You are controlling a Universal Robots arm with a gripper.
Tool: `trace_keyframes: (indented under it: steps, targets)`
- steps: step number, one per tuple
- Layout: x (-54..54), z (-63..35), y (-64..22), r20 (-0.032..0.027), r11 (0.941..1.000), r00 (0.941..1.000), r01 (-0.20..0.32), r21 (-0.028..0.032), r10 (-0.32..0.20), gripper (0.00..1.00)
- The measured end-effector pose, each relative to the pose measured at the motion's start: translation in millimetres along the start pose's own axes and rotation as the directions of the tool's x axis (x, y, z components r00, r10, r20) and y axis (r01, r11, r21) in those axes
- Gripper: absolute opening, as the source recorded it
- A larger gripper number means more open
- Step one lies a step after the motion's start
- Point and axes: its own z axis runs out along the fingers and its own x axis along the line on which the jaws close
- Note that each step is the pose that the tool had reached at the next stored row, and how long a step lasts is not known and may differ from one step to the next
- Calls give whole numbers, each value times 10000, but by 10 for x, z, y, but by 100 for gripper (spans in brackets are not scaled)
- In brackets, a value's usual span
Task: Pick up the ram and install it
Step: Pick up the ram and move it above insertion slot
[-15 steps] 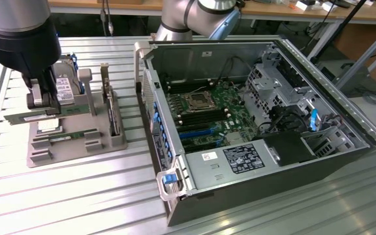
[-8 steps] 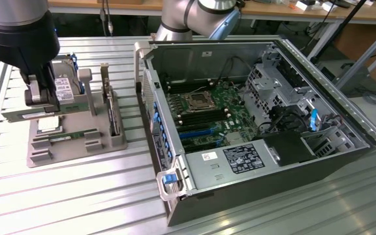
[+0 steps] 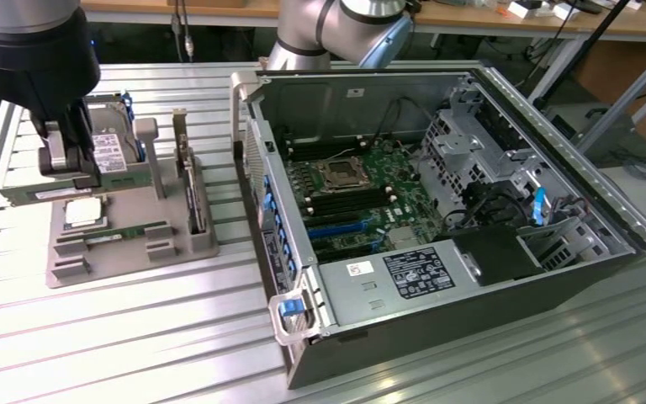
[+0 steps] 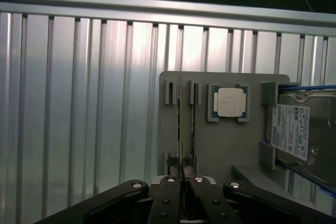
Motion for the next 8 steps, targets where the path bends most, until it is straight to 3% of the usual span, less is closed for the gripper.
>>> trace_keyframes:
  steps: [8]
  targets:
    - [-2, -48, 2, 13, 10000, 10000, 0, 2, 0, 12]
